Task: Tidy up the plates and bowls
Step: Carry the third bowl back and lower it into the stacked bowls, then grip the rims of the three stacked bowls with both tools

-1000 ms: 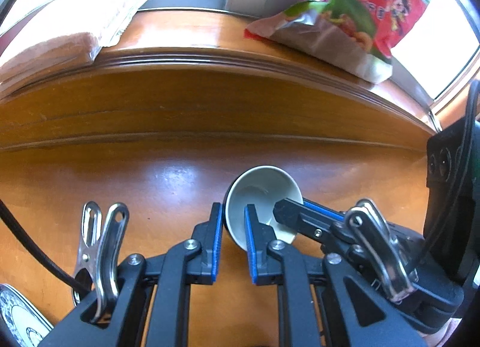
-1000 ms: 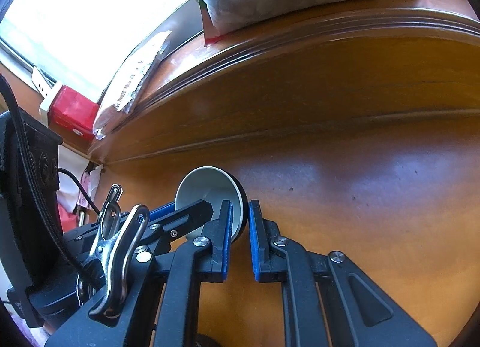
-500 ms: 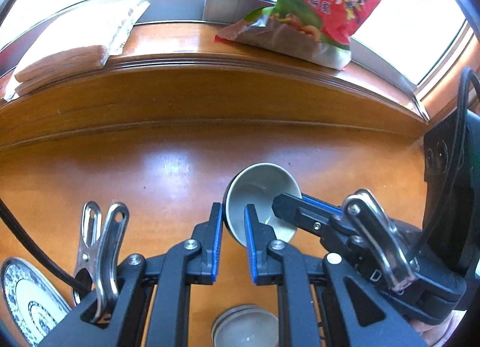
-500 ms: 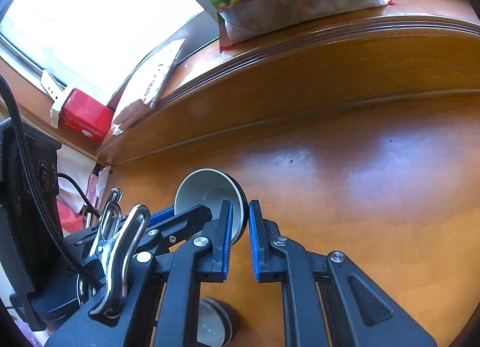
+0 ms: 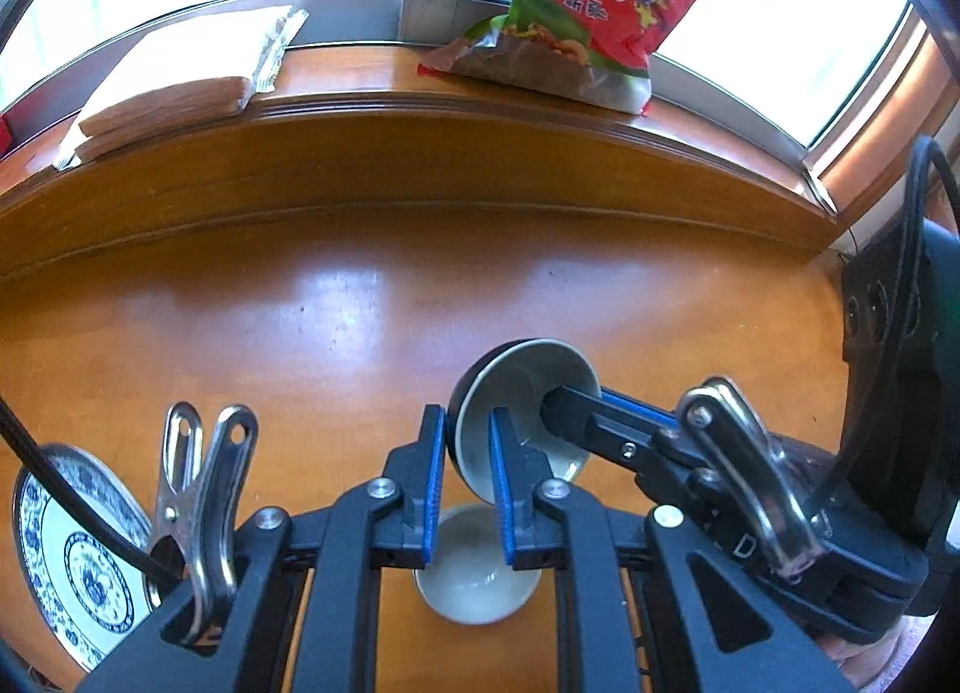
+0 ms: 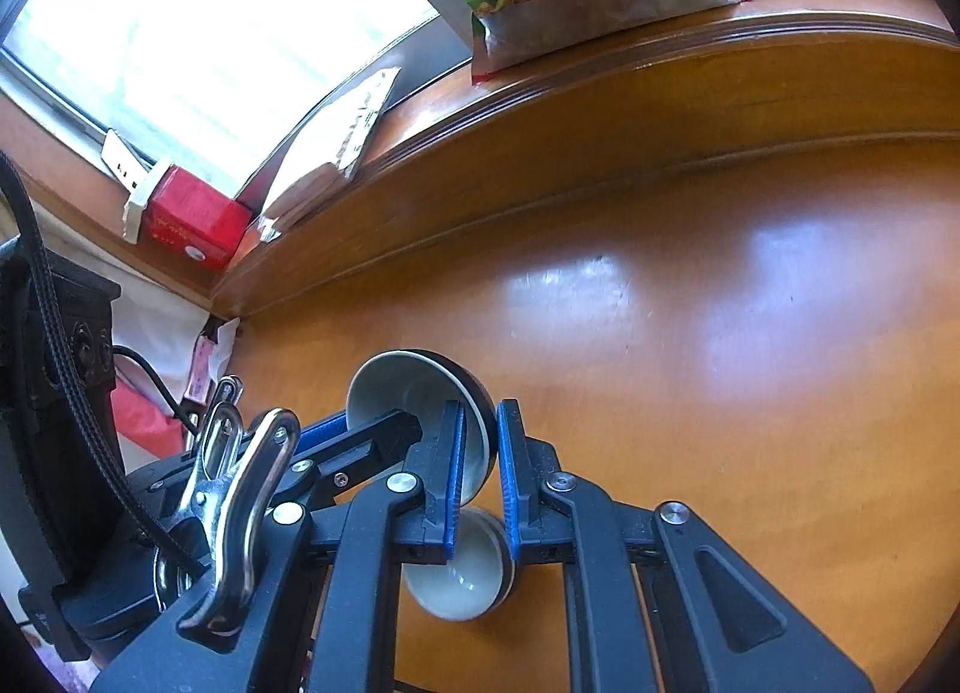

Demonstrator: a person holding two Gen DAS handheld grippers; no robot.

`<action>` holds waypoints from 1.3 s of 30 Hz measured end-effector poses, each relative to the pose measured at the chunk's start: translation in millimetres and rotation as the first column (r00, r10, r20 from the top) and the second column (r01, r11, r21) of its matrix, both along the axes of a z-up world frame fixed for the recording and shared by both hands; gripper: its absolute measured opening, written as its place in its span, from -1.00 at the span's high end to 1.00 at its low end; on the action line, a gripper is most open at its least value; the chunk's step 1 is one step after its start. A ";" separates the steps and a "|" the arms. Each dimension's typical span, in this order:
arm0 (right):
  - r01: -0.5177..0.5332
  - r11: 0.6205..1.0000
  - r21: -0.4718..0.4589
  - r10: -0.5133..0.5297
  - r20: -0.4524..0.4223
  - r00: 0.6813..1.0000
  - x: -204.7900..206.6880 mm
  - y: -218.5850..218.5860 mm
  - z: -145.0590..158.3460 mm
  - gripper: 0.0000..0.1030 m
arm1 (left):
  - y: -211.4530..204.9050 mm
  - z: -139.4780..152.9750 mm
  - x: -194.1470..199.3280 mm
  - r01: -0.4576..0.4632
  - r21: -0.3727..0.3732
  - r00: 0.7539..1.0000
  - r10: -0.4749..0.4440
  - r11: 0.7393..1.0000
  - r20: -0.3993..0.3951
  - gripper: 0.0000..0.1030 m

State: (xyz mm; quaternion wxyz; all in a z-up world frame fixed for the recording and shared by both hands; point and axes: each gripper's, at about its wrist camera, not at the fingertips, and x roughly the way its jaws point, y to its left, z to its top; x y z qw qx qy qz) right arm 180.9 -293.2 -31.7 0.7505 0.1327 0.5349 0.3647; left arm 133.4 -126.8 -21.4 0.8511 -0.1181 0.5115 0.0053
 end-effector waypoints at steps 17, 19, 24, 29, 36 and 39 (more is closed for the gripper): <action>-0.023 1.000 -0.019 0.021 -0.055 0.998 -41.6 -8.8 -13.5 0.74 | -33.2 -36.3 11.9 -0.001 -0.005 0.998 0.001 1.000 -0.059 0.74; -0.023 1.000 -0.021 0.022 -0.061 0.998 -43.0 -8.8 -15.5 0.74 | -31.8 -41.6 15.6 -0.002 -0.008 0.998 0.002 1.000 -0.064 0.74; -0.027 0.999 -0.028 0.025 -0.075 0.997 -44.2 -8.5 -21.1 0.74 | -32.5 -47.3 18.6 -0.008 -0.018 0.997 0.006 1.000 -0.076 0.74; -0.028 0.999 -0.036 0.025 -0.090 0.996 -44.5 -7.8 -26.2 0.74 | -32.9 -53.8 21.9 -0.009 -0.025 0.996 0.007 1.000 -0.084 0.74; -0.032 0.998 -0.053 0.027 -0.091 0.995 -45.3 -5.7 -29.9 0.74 | -37.8 -57.0 19.9 -0.003 -0.004 0.997 0.003 1.000 -0.079 0.74; -0.035 0.998 -0.056 0.030 -0.084 0.996 -45.7 -4.1 -29.1 0.74 | -36.0 -57.9 11.8 -0.010 -0.006 0.997 0.010 1.000 -0.080 0.74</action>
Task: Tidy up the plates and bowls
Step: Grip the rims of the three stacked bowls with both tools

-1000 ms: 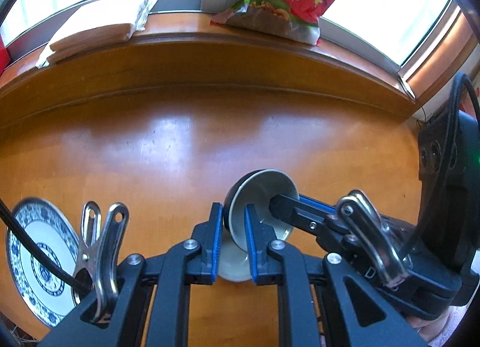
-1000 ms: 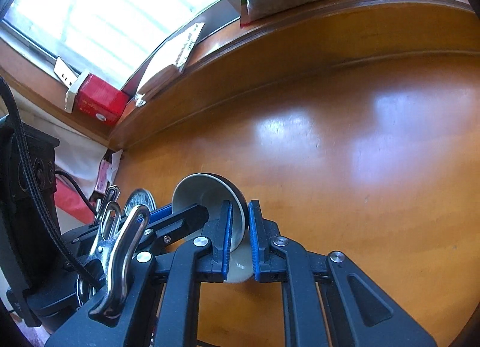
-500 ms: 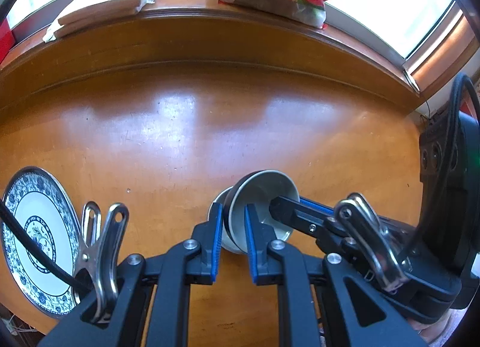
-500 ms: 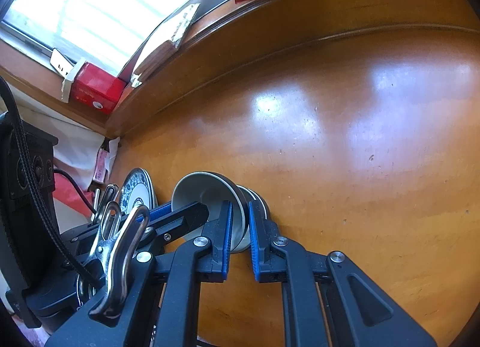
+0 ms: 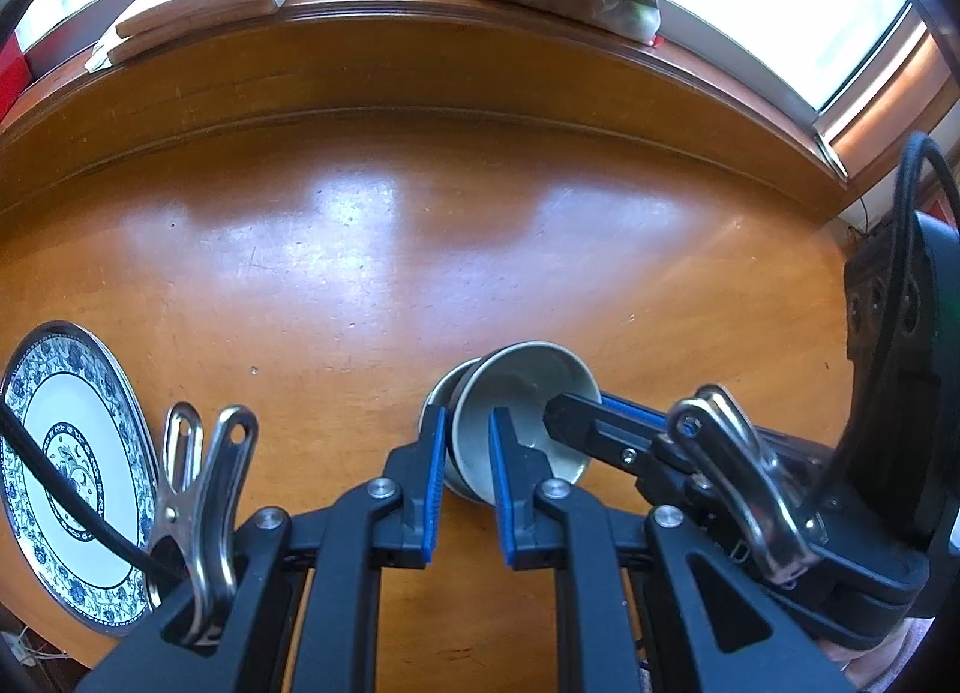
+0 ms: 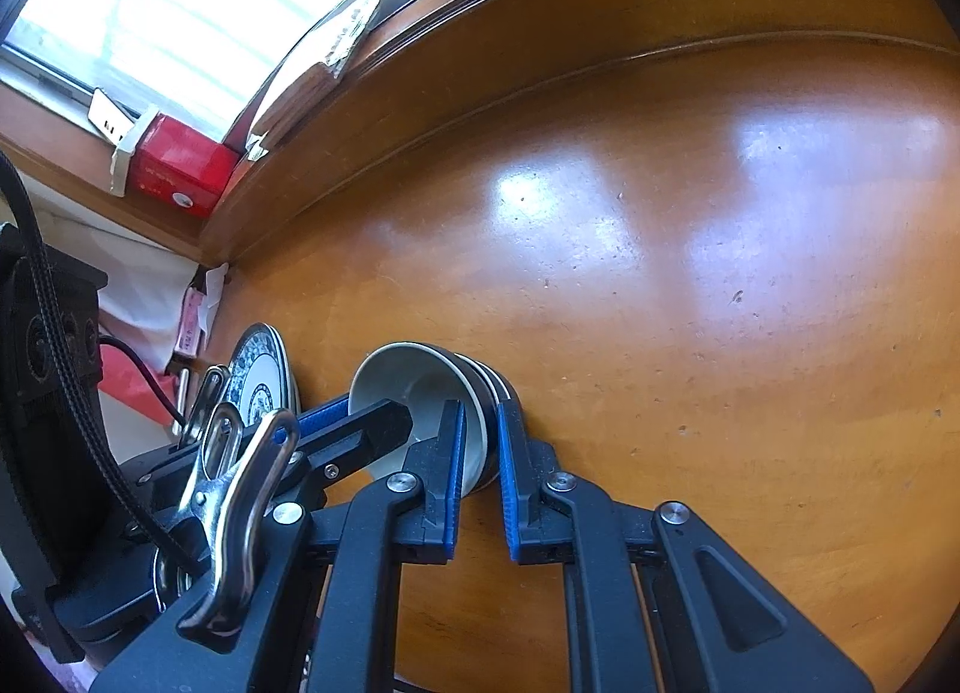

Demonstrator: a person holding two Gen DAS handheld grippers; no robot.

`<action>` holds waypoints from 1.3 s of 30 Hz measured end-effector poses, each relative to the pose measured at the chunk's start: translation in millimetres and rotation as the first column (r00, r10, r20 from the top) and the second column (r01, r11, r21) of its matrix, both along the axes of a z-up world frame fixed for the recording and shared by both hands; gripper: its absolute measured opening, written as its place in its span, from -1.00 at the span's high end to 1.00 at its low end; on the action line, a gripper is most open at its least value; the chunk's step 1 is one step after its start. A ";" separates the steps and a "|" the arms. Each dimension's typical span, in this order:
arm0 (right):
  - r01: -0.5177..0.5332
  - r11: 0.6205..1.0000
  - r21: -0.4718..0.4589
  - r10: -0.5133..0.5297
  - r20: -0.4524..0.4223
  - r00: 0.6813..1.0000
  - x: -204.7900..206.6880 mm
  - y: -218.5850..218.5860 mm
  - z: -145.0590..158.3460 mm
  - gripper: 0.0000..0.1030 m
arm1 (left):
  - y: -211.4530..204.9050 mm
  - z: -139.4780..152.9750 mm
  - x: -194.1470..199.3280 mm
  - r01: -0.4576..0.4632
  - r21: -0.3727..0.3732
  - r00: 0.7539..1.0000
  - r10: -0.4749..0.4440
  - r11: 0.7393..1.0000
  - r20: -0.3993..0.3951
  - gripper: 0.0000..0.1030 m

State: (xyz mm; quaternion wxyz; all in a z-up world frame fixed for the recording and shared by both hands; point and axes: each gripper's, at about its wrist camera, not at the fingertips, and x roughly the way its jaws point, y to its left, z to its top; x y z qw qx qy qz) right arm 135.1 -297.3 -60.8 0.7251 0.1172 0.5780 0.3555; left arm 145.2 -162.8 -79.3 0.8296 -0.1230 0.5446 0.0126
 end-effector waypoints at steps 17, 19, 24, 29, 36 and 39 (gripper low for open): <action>-0.012 1.000 0.006 0.011 0.043 0.999 0.7 -5.5 8.5 0.73 | 12.9 6.5 -9.6 -0.038 0.018 0.999 0.038 0.999 0.018 0.73; -0.011 1.000 0.010 0.011 0.027 1.000 -1.0 -8.1 6.6 0.67 | 14.1 4.9 -8.8 -0.035 0.012 0.999 0.035 0.999 0.013 0.70; 0.004 1.000 0.013 -0.004 -0.005 1.000 -6.1 -13.7 -0.9 0.62 | 17.3 -3.3 -8.2 -0.031 -0.011 0.999 0.030 0.999 -0.011 0.68; 0.038 0.999 0.014 -0.037 -0.028 0.999 -8.5 -15.6 -8.1 0.58 | 22.1 -12.3 -7.7 -0.016 -0.047 0.999 0.014 0.999 -0.035 0.66; 0.105 0.994 0.025 -0.103 -0.055 0.993 -13.3 -12.2 -16.0 0.57 | 19.9 -19.7 -3.4 0.057 -0.063 0.997 -0.061 0.996 -0.053 0.65; 0.134 0.991 0.013 -0.134 -0.051 0.990 -14.3 -7.5 -17.2 0.57 | 16.2 -20.4 0.2 0.088 -0.055 0.994 -0.091 0.995 -0.057 0.64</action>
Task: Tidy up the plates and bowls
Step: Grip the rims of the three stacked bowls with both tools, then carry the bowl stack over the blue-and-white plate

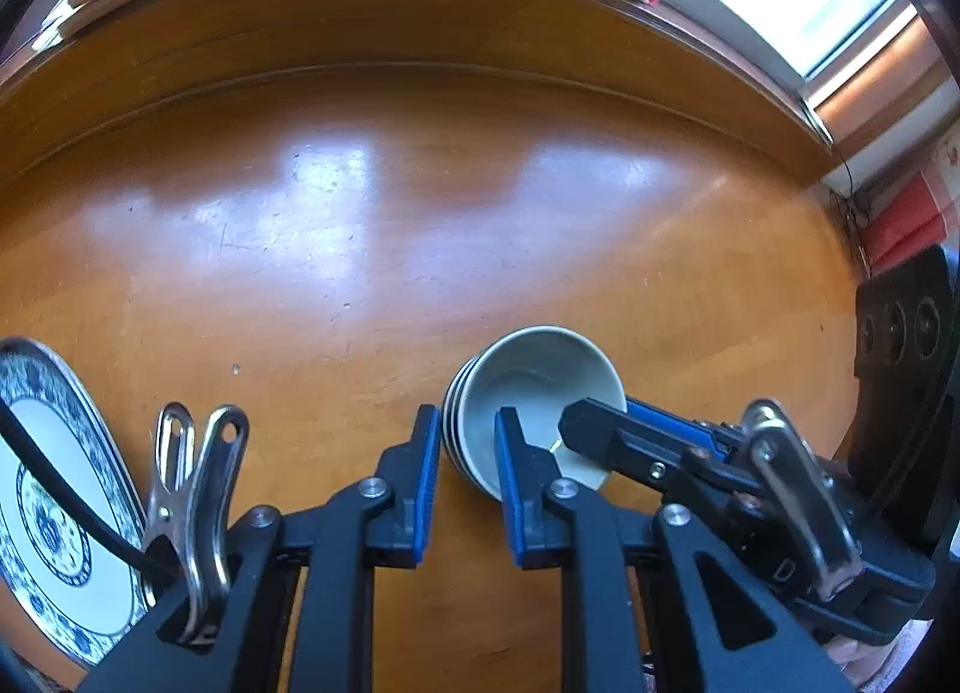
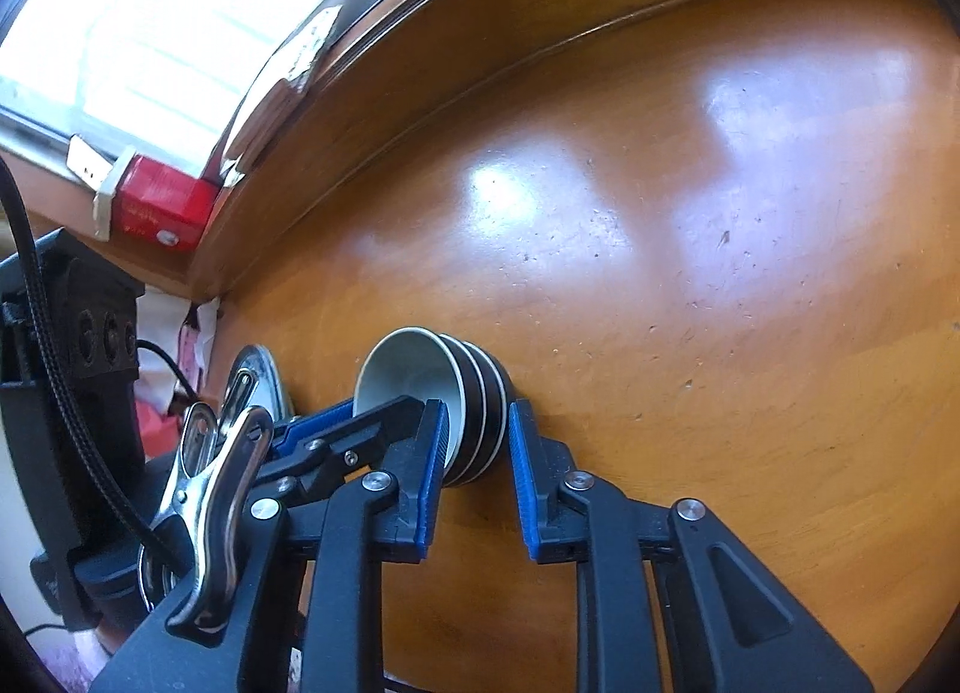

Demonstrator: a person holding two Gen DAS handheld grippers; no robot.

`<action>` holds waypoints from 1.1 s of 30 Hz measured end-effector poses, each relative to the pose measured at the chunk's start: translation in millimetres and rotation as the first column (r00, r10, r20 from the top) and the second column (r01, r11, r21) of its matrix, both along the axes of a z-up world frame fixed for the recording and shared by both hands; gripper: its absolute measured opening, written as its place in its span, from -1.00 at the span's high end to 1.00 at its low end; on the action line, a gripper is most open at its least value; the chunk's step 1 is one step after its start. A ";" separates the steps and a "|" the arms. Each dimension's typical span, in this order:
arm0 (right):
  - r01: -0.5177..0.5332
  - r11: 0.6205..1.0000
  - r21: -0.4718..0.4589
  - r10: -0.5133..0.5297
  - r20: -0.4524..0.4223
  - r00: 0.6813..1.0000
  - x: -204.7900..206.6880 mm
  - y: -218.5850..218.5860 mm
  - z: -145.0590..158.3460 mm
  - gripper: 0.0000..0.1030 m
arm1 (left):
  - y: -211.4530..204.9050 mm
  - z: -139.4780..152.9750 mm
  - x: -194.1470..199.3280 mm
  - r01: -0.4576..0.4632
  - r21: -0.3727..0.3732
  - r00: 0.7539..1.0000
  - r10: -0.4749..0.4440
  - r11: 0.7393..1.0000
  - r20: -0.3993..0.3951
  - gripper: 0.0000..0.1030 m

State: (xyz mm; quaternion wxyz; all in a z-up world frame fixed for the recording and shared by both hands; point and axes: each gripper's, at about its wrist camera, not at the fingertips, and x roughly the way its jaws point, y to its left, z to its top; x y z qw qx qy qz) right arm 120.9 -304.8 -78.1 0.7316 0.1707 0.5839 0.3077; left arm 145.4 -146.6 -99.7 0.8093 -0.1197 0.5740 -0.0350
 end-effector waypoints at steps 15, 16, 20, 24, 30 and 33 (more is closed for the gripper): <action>0.076 0.997 0.019 -0.075 -0.044 0.996 -0.6 0.1 -9.5 0.51 | 5.2 -5.5 12.4 0.043 -0.028 0.999 -0.043 0.999 -0.008 0.67; 0.082 0.996 0.020 -0.081 -0.048 0.996 -0.6 0.3 -9.5 0.51 | 5.7 -5.4 12.5 0.043 -0.030 0.999 -0.043 0.999 -0.007 0.67; 0.099 0.995 0.024 -0.098 -0.054 0.994 -2.9 0.0 -9.7 0.52 | 7.0 -4.7 12.0 0.046 -0.028 0.999 -0.046 0.999 -0.008 0.67; 0.105 0.994 0.030 -0.104 -0.049 0.993 -4.8 0.1 -5.9 0.52 | 11.0 -0.9 9.7 0.044 -0.028 0.999 -0.044 0.999 0.004 0.67; 0.102 0.994 0.041 -0.101 -0.037 0.994 -6.2 7.7 5.3 0.52 | 23.6 11.1 2.5 0.023 -0.033 1.000 -0.022 0.999 0.019 0.67; 0.089 0.994 0.056 -0.087 -0.033 0.996 -8.0 17.2 12.4 0.52 | 33.8 19.4 -3.3 0.009 -0.024 0.999 -0.009 1.000 0.034 0.67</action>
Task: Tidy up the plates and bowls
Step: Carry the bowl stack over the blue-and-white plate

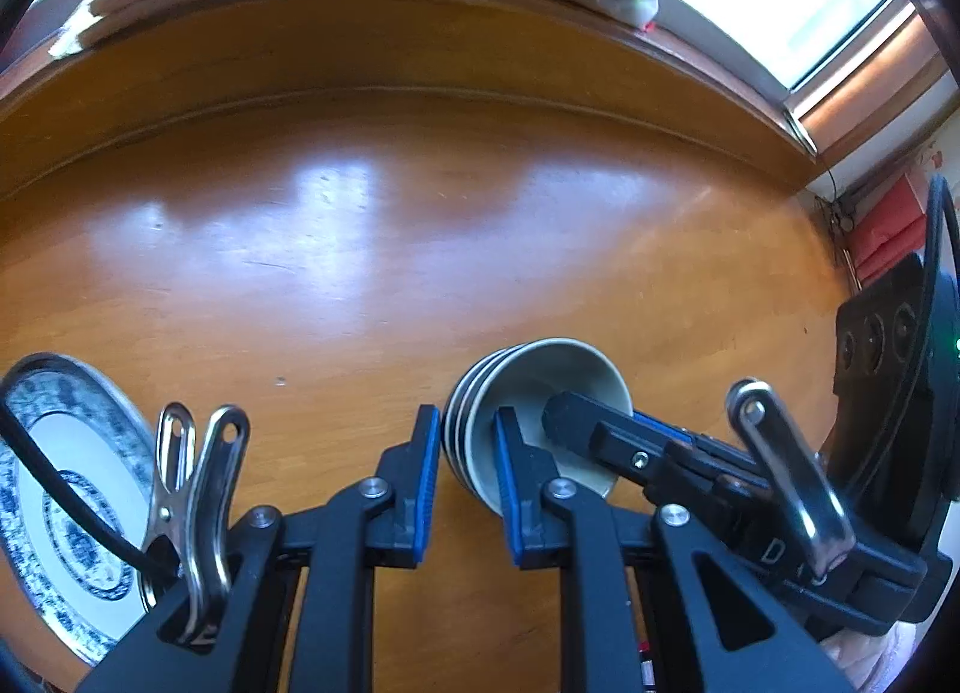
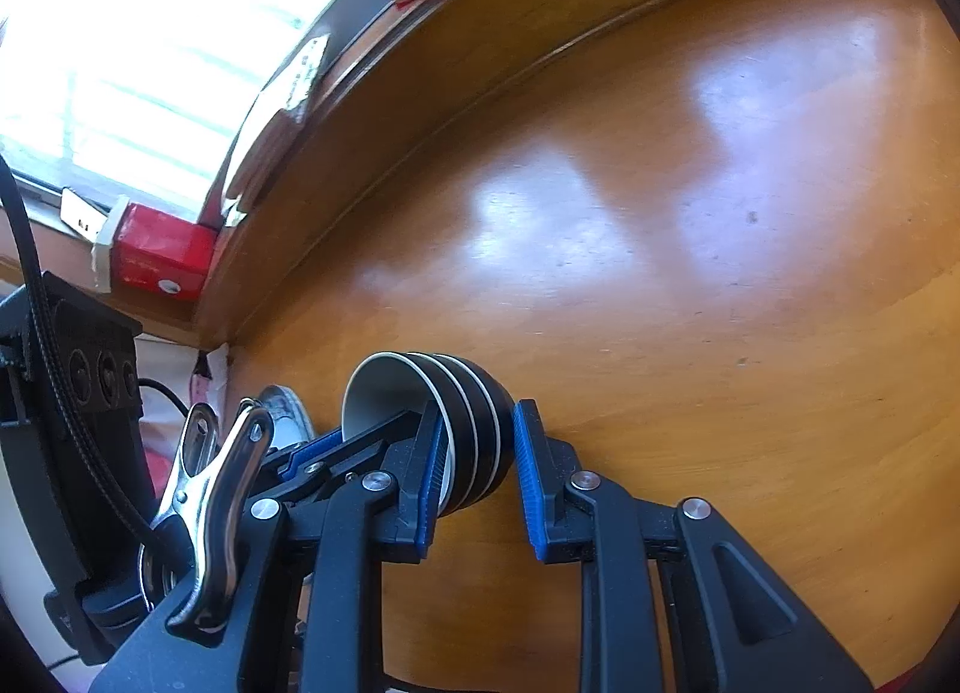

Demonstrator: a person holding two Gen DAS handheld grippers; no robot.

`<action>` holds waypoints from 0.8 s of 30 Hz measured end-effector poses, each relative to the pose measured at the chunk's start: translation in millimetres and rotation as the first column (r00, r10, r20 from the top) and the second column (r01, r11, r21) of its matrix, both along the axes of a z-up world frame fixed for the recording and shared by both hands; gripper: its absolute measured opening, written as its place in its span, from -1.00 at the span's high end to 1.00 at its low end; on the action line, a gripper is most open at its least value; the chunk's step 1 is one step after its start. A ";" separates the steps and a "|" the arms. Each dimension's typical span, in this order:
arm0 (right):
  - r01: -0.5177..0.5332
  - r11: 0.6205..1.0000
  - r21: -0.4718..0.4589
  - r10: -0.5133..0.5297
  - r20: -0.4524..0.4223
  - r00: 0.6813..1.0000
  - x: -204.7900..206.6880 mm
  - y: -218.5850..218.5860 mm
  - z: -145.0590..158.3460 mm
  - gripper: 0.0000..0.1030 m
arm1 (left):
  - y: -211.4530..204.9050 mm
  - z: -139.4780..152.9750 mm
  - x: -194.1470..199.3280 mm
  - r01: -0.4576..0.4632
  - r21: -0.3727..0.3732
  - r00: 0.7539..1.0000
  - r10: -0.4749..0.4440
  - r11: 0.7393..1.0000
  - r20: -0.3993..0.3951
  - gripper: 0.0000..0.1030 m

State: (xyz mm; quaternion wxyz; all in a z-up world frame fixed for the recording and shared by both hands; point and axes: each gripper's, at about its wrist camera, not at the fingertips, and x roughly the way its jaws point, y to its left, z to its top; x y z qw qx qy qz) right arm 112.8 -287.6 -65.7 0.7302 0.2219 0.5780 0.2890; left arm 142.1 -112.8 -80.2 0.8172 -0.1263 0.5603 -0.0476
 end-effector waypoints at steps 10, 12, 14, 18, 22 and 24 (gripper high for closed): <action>-0.081 0.996 0.046 0.081 -0.008 0.997 -17.4 56.6 12.3 0.52 | 51.6 19.5 -33.9 -0.100 0.027 0.995 0.100 0.995 0.028 0.67; -0.094 0.994 0.056 0.095 -0.013 0.995 -21.1 69.2 13.9 0.52 | 63.9 22.9 -42.1 -0.121 0.032 0.992 0.120 0.992 0.033 0.67; -0.110 0.992 0.061 0.110 -0.012 0.994 -25.5 83.4 15.8 0.52 | 74.1 25.3 -48.3 -0.139 0.032 0.990 0.138 0.990 0.035 0.67; -0.135 0.989 0.066 0.136 -0.014 0.991 -35.1 108.4 17.1 0.52 | 99.0 27.5 -63.4 -0.180 0.032 0.983 0.179 0.983 0.033 0.67; -0.161 0.984 0.073 0.163 -0.024 0.986 -43.4 133.8 15.9 0.52 | 122.9 26.9 -74.9 -0.212 0.033 0.977 0.211 0.977 0.030 0.67; -0.172 0.982 0.076 0.174 -0.030 0.984 -47.3 145.1 15.0 0.52 | 133.9 26.2 -79.6 -0.226 0.035 0.974 0.225 0.974 0.028 0.67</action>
